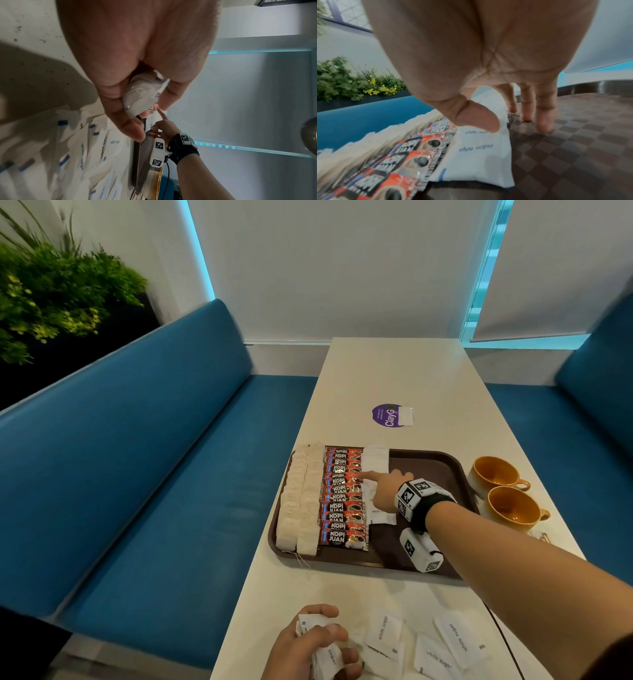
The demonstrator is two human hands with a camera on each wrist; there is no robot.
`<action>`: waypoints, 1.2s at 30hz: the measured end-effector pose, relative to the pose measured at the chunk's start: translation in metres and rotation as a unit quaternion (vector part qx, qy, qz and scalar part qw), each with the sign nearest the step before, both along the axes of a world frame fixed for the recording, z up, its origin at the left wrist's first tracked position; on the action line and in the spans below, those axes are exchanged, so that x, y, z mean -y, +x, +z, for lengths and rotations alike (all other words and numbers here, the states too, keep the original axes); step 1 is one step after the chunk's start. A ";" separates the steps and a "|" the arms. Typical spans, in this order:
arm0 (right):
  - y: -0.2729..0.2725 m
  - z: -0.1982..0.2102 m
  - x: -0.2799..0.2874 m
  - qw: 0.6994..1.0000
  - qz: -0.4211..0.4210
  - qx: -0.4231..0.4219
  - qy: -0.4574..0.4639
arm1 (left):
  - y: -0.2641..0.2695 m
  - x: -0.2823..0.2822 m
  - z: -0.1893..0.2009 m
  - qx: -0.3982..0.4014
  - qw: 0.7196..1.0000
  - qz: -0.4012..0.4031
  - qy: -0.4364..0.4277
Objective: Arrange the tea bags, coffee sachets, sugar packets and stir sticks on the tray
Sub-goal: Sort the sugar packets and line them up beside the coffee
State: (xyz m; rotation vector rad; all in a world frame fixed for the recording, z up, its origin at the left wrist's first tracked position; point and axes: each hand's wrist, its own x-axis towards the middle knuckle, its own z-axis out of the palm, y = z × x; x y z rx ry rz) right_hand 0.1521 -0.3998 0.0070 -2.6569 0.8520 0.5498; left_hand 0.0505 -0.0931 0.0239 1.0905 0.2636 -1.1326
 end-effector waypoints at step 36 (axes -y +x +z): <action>-0.271 0.044 -0.150 0.774 -0.127 0.395 0.478 | -0.072 -0.012 0.021 0.159 0.980 -0.029 -0.115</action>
